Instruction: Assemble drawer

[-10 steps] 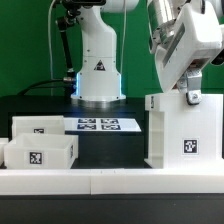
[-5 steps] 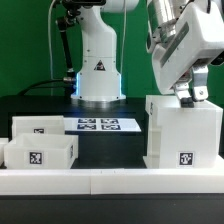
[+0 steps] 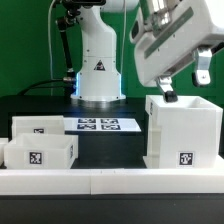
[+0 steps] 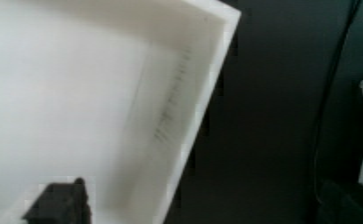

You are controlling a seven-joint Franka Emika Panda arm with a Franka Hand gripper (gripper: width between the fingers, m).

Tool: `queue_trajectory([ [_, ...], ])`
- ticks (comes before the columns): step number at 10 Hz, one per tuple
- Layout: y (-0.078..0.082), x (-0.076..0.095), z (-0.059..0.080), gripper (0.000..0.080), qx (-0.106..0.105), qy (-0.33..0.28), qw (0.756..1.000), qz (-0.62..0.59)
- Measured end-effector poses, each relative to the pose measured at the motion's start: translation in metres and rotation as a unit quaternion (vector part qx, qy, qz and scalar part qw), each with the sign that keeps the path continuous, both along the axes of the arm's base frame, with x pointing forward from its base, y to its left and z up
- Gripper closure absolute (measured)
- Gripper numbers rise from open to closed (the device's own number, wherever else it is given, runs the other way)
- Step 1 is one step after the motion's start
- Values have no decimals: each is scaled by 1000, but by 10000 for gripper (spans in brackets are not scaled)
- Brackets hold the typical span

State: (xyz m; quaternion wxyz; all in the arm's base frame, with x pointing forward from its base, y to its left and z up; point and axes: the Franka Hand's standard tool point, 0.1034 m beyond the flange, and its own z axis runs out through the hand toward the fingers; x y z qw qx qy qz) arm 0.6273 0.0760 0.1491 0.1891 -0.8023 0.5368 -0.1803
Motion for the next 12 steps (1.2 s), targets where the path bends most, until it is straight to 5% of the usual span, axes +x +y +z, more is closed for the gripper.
queue_trajectory([
  [3,-10,-1,22,151,-9,-10,1000,26],
  [6,-10,-2,18,151,-19,-9,999,42],
  [7,-12,-2,17,151,-46,-12,995,87],
  [8,-18,-6,14,151,-113,-12,973,203],
  [10,-32,-8,11,151,-191,-15,927,321],
  [12,-35,-9,10,151,-212,-19,911,353],
])
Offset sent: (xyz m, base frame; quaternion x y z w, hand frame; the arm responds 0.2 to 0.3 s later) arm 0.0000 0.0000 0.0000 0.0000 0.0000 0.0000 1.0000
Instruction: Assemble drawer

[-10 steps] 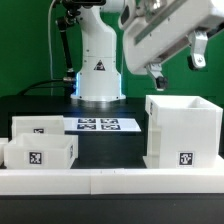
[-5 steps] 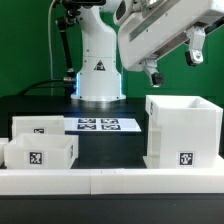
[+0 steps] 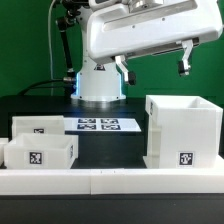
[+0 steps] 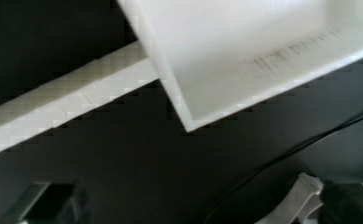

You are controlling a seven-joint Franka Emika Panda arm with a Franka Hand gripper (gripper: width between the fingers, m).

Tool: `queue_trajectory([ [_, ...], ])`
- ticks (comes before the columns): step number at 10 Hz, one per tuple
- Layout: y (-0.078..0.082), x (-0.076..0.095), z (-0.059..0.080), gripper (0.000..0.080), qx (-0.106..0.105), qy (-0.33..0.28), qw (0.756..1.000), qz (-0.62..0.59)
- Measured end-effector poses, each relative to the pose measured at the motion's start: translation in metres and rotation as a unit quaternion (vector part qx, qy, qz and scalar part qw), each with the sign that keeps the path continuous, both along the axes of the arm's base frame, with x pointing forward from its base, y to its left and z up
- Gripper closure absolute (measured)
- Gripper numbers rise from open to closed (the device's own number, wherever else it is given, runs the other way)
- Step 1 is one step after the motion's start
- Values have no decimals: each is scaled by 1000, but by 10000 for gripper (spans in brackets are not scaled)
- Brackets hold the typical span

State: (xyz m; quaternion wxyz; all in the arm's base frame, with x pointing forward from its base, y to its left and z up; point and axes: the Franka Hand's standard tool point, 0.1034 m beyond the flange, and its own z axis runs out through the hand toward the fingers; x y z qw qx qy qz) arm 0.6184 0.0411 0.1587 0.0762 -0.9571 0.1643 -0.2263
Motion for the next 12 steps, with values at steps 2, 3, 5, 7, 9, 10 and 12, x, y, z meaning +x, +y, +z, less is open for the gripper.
queue_trajectory([
  [2,-1,0,-1,151,-33,-4,998,61],
  [3,-5,0,-1,151,-46,-5,996,82],
  [5,-32,-16,-5,151,-38,35,994,98],
  [7,-57,-30,-14,151,-5,88,992,86],
  [9,-88,-39,-25,151,2,100,992,73],
  [10,-91,-40,-26,151,2,101,992,69],
  [12,-90,-40,-26,151,2,102,992,70],
])
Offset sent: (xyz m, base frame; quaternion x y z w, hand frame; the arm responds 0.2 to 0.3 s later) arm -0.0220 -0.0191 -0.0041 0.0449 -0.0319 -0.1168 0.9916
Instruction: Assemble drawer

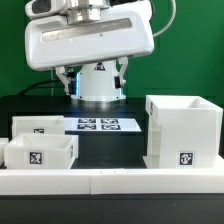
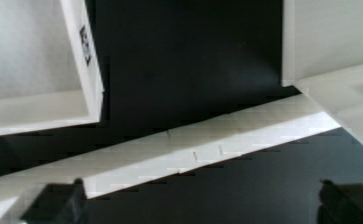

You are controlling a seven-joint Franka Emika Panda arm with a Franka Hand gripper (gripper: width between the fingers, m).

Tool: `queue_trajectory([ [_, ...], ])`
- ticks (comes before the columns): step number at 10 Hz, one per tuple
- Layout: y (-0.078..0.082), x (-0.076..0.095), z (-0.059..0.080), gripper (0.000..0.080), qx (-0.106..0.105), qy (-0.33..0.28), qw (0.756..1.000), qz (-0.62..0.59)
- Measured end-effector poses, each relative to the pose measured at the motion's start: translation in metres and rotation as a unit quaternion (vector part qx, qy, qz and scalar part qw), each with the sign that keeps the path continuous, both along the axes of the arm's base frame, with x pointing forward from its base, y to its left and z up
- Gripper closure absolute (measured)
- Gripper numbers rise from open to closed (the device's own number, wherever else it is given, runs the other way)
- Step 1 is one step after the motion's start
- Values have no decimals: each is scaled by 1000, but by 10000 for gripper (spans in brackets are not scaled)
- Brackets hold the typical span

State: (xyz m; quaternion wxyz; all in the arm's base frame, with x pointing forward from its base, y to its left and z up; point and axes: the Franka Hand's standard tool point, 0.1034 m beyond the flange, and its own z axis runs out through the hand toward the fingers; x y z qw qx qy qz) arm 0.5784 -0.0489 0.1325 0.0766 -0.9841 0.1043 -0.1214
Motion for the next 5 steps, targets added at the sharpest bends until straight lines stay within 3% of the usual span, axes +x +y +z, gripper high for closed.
queue_trajectory([
  [1,-1,0,-1,151,-5,1,1000,11],
  [2,-6,0,-4,151,-27,6,998,48],
  [5,-22,-4,-25,151,-49,-1,998,40],
])
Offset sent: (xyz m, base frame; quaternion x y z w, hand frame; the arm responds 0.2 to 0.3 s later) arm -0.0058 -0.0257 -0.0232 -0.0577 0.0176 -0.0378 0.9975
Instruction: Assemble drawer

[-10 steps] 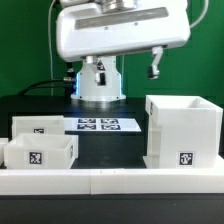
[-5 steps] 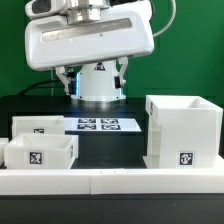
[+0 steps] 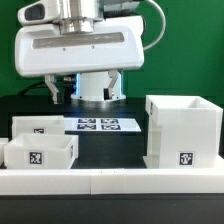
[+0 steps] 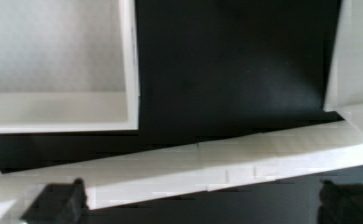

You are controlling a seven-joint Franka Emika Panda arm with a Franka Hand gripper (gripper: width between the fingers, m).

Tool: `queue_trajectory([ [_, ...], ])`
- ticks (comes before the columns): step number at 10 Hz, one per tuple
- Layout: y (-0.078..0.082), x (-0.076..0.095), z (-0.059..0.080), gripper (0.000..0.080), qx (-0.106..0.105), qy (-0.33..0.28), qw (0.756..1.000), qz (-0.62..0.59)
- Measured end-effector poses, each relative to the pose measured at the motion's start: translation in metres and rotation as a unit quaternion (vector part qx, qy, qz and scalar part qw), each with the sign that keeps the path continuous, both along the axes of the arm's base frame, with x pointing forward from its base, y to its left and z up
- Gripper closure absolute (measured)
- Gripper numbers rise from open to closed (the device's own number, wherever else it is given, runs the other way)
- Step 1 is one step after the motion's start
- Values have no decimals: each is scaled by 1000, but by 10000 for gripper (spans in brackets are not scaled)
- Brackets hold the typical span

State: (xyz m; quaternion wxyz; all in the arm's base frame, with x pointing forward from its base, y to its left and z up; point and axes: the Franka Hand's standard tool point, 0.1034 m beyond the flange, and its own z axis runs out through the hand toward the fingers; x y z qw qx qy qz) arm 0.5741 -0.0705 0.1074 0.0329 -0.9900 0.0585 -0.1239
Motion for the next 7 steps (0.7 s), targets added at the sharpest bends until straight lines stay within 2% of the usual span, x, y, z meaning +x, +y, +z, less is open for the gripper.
queue_trajectory([
  [1,-3,-4,-4,151,-2,1,1000,-4],
  [4,-2,-3,-4,151,-1,0,1000,-4],
  [5,-3,-4,-5,151,7,12,1000,-9],
  [6,-7,-5,-9,151,24,37,999,-27],
  [7,-10,-4,-21,151,36,58,996,-54],
])
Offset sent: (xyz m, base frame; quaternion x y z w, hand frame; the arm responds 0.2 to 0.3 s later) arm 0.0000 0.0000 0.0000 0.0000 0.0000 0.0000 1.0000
